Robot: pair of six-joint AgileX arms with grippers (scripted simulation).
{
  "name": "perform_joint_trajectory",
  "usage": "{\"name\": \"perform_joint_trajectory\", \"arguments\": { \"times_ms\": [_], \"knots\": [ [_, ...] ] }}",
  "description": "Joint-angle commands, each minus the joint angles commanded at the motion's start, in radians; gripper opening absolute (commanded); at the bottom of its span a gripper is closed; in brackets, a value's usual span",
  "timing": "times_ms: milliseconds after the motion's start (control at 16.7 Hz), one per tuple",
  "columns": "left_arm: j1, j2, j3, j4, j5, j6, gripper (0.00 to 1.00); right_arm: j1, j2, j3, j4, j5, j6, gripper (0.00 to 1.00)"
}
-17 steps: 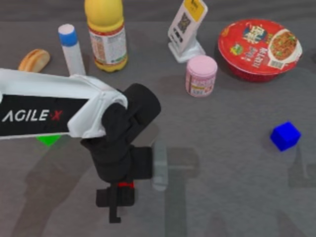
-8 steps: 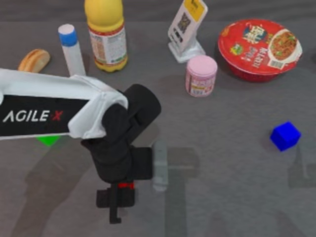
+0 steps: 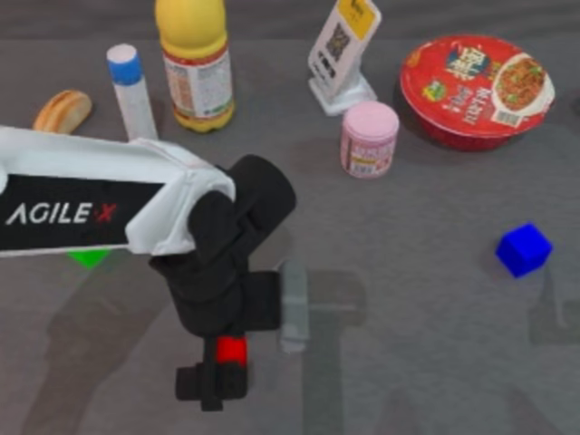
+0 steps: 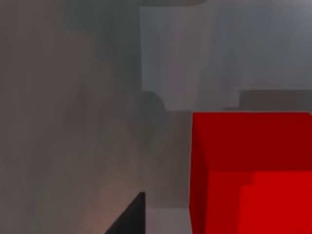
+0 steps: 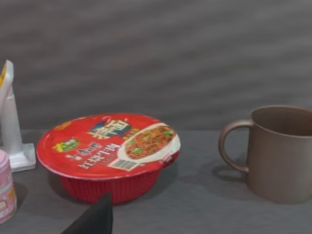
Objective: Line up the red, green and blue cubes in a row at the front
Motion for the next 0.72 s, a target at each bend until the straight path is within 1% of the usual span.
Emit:
{"name": "perform_joint_trajectory", "arguments": {
  "times_ms": [540, 720],
  "knots": [
    [0.001, -0.002, 0.003, -0.004, 0.0, 0.001, 1.0, 0.0, 0.0, 0.0, 0.0, 0.0, 0.0, 1.0],
    [0.007, -0.028, 0.049, -0.074, -0.001, 0.002, 1.0, 0.0, 0.0, 0.0, 0.0, 0.0, 0.0, 1.0]
  ]
}}
